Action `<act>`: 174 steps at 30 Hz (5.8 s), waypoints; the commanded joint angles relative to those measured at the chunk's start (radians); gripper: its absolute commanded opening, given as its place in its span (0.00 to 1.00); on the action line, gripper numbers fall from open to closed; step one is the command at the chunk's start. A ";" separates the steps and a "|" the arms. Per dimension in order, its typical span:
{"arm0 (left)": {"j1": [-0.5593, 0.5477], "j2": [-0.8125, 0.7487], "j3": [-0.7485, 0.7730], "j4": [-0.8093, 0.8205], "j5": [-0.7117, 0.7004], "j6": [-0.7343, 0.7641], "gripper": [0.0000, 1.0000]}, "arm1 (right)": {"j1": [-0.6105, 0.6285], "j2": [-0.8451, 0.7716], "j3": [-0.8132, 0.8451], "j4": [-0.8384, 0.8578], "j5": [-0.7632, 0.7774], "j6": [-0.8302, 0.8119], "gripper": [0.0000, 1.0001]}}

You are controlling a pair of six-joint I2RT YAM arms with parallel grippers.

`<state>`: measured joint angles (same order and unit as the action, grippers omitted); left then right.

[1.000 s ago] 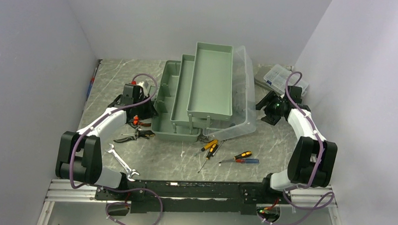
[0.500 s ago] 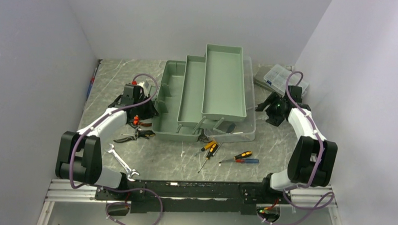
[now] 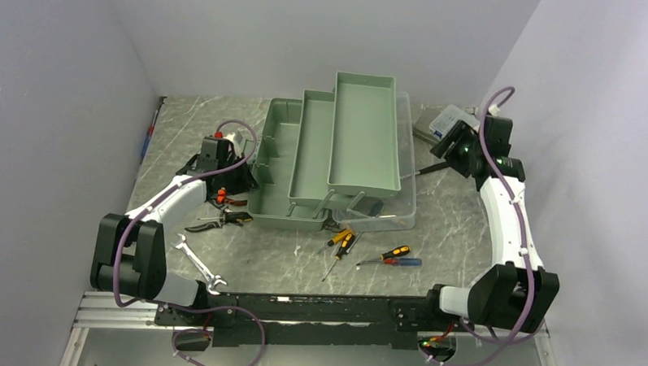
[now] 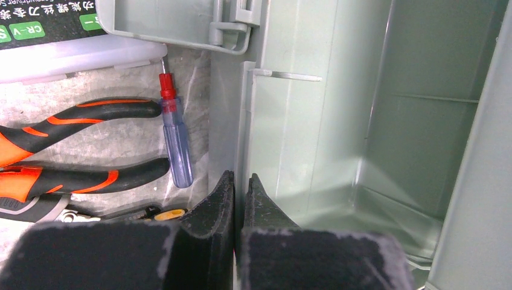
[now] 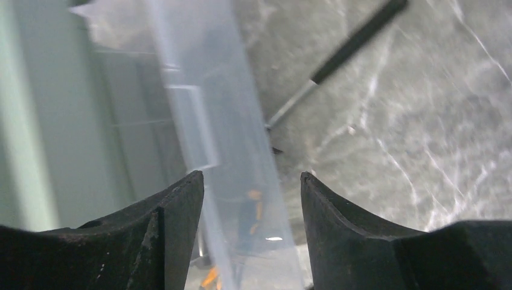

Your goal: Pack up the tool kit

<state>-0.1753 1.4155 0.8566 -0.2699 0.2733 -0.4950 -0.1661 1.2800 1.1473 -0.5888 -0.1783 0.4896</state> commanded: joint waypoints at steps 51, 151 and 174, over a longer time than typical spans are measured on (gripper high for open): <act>0.087 0.093 0.260 -0.006 0.095 -0.090 0.00 | 0.491 0.630 0.884 -0.205 0.130 -0.109 0.00; 0.104 -0.033 0.151 -0.021 0.083 -0.072 0.31 | 0.761 -0.160 -0.472 0.358 0.319 0.409 0.55; 0.131 -0.041 0.067 0.016 0.099 -0.095 0.46 | 1.040 0.399 -0.209 0.327 0.678 0.481 0.44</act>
<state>-0.0578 1.4017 0.9447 -0.3264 0.3206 -0.5667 0.8635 1.6238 0.8833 -0.2298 0.4400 0.9504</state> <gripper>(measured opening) 0.501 0.455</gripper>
